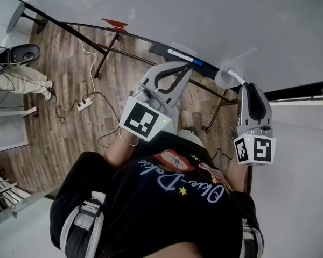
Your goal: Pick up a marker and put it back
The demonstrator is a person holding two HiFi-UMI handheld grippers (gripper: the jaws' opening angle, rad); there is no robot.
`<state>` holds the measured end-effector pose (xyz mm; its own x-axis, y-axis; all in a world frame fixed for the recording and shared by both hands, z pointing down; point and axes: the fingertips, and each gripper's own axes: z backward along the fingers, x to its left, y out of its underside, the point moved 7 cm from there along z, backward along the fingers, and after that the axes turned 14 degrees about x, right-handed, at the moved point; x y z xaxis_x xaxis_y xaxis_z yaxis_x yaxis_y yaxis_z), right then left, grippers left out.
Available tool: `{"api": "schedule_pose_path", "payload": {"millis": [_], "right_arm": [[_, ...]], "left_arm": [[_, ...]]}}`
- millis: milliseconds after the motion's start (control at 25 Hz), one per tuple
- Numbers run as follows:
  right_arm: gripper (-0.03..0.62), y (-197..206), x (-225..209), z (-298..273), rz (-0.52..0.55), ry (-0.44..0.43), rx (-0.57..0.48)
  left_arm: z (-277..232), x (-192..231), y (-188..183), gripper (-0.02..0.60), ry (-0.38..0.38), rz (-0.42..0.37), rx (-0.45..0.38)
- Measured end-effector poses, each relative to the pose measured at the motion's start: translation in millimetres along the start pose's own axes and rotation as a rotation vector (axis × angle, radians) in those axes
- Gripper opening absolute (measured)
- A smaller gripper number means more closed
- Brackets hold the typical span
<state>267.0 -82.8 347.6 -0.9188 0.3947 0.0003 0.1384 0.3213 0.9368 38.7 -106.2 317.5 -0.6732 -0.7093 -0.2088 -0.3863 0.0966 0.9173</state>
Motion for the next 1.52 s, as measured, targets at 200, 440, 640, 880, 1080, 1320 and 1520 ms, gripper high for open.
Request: {"api": "schedule_pose_path", "payload": {"millis": [200, 440, 640, 880, 1080, 1320, 1520], "right_arm": [[0.072, -4.6, -2.7, 10.7, -0.002, 0.002, -0.024], [0.072, -8.9, -4.3, 27.3, 0.000, 0.011, -0.049], [0.072, -14.0, -4.0, 42.1, 0.009, 0.022, -0.072], [0.072, -16.0, -3.2, 58.5, 0.017, 0.044, -0.088], [0.072, -14.3, -4.4, 71.8, 0.017, 0.061, -0.096], [0.072, -10.7, -5.9, 87.1, 0.014, 0.089, -0.106], [0.072, -8.8, -6.7, 96.5, 0.004, 0.105, -0.112]], "left_arm": [[-2.7, -6.7, -2.8, 0.003, 0.010, -0.002, -0.010], [1.4, -16.7, -6.9, 0.003, 0.023, -0.014, -0.019], [4.5, -24.1, -9.4, 0.003, 0.032, -0.016, -0.028], [9.1, -31.7, -13.2, 0.003, 0.042, -0.004, -0.045], [11.4, -39.1, -15.8, 0.003, 0.046, -0.004, -0.056], [12.9, -47.8, -17.5, 0.003, 0.060, -0.016, -0.070], [13.1, -51.8, -18.6, 0.003, 0.070, -0.025, -0.074]]}}
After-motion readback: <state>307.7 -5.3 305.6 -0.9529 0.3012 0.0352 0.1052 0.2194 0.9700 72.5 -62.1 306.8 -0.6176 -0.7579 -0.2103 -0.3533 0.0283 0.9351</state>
